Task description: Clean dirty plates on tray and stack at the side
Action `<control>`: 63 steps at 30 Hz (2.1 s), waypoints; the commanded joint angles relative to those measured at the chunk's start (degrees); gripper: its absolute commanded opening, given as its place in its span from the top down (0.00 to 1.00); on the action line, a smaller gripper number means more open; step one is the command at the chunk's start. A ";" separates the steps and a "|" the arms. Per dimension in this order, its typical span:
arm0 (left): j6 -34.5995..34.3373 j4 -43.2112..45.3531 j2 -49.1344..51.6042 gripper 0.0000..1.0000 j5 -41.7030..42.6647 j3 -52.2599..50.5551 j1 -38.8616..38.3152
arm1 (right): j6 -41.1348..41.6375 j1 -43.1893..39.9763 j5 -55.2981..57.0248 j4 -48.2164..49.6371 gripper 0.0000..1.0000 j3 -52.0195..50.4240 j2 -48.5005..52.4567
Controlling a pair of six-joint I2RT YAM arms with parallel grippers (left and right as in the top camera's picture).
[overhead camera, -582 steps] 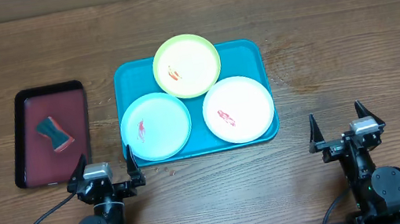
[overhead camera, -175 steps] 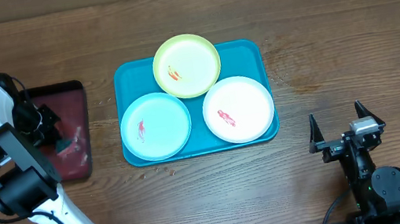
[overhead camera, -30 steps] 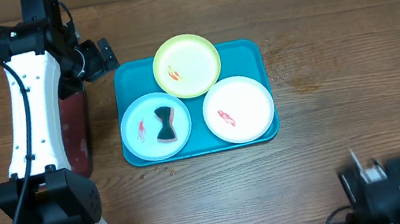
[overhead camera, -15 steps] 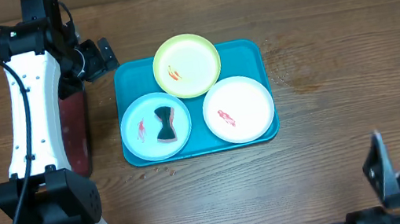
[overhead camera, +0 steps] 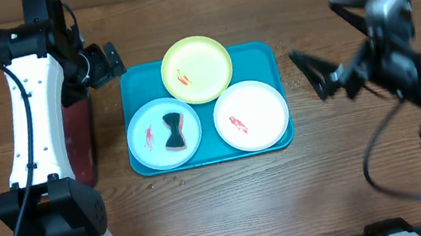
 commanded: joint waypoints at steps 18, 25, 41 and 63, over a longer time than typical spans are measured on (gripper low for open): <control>0.87 0.02 0.59 0.00 0.31 0.46 -0.42 | 10.51 20.81 22.60 -32.30 0.22 24.70 35.26; 0.90 -1.25 0.59 0.00 1.57 0.44 -0.44 | 18.58 25.42 27.87 -30.40 0.38 24.39 46.23; 0.92 -1.55 0.66 0.00 1.55 0.44 -0.46 | 24.09 32.96 33.83 -26.40 0.63 24.39 62.51; 3.50 -3.06 0.96 0.18 1.57 0.44 -1.22 | 27.28 33.64 31.30 -28.30 0.70 24.39 69.40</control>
